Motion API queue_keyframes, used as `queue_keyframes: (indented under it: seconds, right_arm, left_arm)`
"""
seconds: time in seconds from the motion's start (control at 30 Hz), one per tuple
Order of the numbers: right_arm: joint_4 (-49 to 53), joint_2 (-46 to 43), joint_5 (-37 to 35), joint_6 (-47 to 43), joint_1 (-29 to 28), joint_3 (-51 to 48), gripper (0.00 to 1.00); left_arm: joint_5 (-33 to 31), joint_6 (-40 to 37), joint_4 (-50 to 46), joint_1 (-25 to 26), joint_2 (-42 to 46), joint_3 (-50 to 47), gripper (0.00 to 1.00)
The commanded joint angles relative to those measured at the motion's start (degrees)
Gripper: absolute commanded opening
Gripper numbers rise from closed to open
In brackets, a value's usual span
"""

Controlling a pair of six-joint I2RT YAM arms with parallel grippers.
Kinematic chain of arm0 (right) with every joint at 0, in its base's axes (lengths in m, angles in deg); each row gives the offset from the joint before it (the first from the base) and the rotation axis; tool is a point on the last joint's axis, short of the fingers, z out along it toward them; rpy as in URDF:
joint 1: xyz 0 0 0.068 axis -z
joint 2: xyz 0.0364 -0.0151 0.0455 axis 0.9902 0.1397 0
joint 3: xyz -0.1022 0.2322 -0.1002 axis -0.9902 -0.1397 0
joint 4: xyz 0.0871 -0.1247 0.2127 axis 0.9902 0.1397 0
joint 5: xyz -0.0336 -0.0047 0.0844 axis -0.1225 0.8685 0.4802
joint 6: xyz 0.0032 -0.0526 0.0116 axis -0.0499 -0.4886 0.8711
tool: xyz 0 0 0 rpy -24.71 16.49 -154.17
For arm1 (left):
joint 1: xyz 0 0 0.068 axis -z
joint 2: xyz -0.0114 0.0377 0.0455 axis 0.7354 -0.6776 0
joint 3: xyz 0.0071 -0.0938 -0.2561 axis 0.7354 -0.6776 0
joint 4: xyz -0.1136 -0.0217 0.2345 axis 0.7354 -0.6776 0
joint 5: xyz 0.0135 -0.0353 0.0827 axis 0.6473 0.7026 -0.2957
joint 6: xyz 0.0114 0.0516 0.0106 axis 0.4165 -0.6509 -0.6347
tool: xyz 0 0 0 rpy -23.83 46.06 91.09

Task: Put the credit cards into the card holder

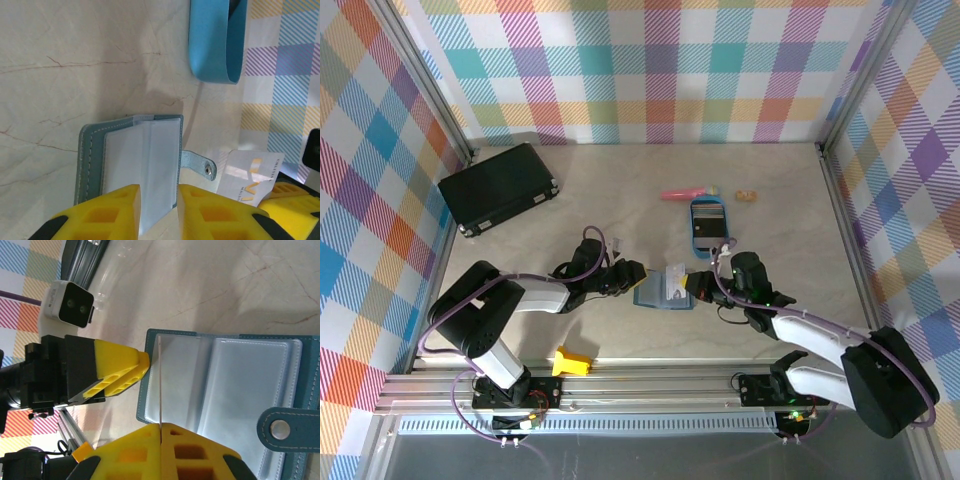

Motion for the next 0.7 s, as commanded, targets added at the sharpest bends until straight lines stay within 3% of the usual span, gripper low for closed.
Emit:
queue_keyframes:
  seconds: [0.0, 0.23, 0.67]
  right_arm:
    - [-3.7, 1.3, -2.1, 0.3, -1.2, 0.1, 0.00]
    - [-6.2, 4.4, -5.4, 3.1, -2.7, -0.5, 0.00]
    - [-10.0, 11.9, -3.9, 6.1, -3.3, 0.9, 0.00]
  left_arm:
    - [-2.3, -0.9, -0.1, -0.1, 0.1, -0.6, 0.25]
    - [-3.6, -1.2, 0.5, 0.0, -1.0, -2.6, 0.23]
    - [-4.4, -0.9, 2.7, 0.4, -3.4, -3.7, 0.23]
